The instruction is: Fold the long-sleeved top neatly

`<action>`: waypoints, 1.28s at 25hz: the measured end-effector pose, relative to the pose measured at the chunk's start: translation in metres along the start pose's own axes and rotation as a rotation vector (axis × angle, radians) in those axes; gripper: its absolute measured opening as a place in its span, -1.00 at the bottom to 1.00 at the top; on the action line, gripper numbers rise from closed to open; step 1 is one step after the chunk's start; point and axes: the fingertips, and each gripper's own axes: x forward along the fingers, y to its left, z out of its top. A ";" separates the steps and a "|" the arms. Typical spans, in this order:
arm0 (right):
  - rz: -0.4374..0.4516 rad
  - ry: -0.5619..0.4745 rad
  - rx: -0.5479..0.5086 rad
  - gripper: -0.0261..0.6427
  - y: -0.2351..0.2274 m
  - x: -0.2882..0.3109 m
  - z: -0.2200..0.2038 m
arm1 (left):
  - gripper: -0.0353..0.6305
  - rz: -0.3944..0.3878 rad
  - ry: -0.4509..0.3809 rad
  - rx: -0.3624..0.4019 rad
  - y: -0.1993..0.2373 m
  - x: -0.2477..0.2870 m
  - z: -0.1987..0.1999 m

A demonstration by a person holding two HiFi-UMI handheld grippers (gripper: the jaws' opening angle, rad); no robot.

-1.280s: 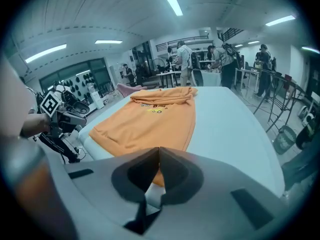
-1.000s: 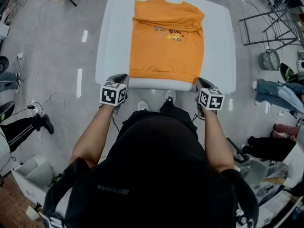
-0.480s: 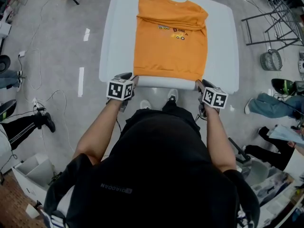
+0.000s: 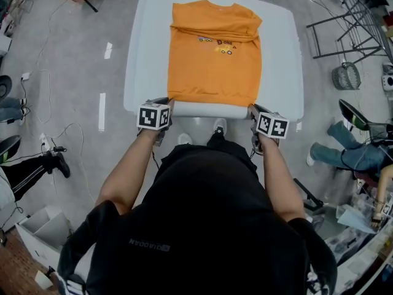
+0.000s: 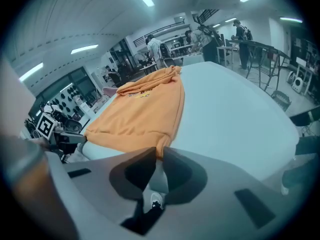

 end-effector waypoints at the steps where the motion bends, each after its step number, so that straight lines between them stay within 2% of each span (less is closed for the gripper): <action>1: 0.011 -0.006 0.012 -0.79 0.000 -0.001 0.001 | -0.81 0.001 0.000 0.003 0.000 0.000 0.000; 17: 0.062 -0.103 0.044 -0.81 0.017 -0.055 0.003 | -0.85 -0.107 -0.025 0.028 -0.016 -0.044 -0.010; 19: 0.065 -0.125 0.048 -0.81 0.021 -0.064 0.004 | -0.85 -0.122 -0.039 0.006 -0.016 -0.051 -0.010; 23: 0.082 -0.171 0.062 -0.81 0.030 -0.074 0.021 | -0.85 -0.161 -0.084 -0.086 -0.012 -0.061 0.003; 28: 0.108 -0.261 0.093 -0.82 0.037 -0.091 0.050 | -0.85 -0.202 -0.164 -0.115 -0.020 -0.075 0.035; 32: 0.141 -0.351 0.160 -0.81 0.036 -0.101 0.112 | -0.85 -0.249 -0.229 -0.222 -0.017 -0.082 0.089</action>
